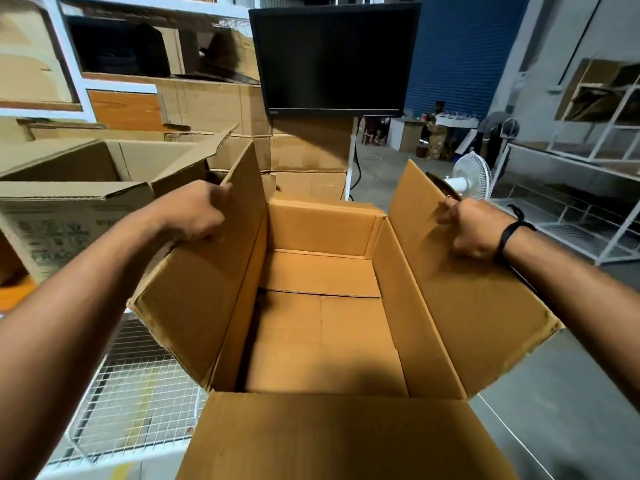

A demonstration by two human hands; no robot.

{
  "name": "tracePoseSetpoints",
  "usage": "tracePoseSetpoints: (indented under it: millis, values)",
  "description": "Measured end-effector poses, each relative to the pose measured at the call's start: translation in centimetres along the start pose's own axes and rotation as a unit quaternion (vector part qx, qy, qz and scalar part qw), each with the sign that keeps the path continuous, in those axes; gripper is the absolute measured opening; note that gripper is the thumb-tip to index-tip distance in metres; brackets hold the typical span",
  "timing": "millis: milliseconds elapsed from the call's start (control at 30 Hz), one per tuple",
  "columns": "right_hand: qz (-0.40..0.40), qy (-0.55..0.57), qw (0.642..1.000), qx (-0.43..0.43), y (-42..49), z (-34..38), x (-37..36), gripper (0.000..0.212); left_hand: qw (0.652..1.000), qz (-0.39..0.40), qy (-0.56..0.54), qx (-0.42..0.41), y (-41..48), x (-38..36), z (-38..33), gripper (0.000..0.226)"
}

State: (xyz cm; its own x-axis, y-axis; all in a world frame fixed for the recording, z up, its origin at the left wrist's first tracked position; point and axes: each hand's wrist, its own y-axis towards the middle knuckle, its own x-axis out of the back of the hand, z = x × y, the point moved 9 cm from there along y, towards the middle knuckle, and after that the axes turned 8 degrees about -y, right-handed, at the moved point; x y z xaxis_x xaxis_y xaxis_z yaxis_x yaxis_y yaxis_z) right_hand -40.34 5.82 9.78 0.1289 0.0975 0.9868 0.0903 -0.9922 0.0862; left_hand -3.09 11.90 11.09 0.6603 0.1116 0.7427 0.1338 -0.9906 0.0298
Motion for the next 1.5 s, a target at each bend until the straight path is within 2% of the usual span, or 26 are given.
tracePoseSetpoints:
  millis: [200, 333, 667, 833, 1100, 1200, 1333, 1500]
  values:
    - [-0.008, 0.024, 1.0, 0.014, -5.2, -0.6, -0.1, 0.07, 1.0, 0.003, -0.009, 0.012, -6.3, -0.9, 0.7, 0.078]
    - [-0.011, 0.015, 0.999, 0.036, -8.2, 0.0, -0.4, 0.069, 0.999, -0.024, 0.002, 0.023, -11.3, -0.8, 2.0, 0.076]
    - [0.012, 0.032, 0.996, 0.079, -16.4, 5.9, -0.5, 0.069, 0.996, -0.042, 0.004, 0.079, -21.9, 2.7, 7.3, 0.079]
    - [0.008, 0.023, 0.992, 0.121, -19.5, 11.1, 0.3, 0.07, 0.993, -0.061, -0.015, 0.1, -26.4, 5.4, 10.2, 0.082]
    - [-0.006, 0.032, 0.986, 0.163, -24.5, 22.3, 0.9, 0.065, 0.989, -0.104, 0.047, 0.096, -32.6, 10.3, 15.7, 0.077]
    - [-0.007, 0.034, 0.984, 0.172, -26.6, 26.1, 1.6, 0.065, 0.986, -0.112, 0.04, 0.114, -35.7, 12.7, 19.1, 0.08]
    - [0.002, 0.042, 0.98, 0.193, -29.3, 31.6, 2.6, 0.067, 0.982, -0.111, 0.047, 0.145, -39.6, 16.0, 23.3, 0.072]
    - [0.01, 0.048, 0.973, 0.226, -32.6, 40.2, 2.5, 0.07, 0.976, -0.11, 0.065, 0.178, -44.0, 19.6, 28.2, 0.077]
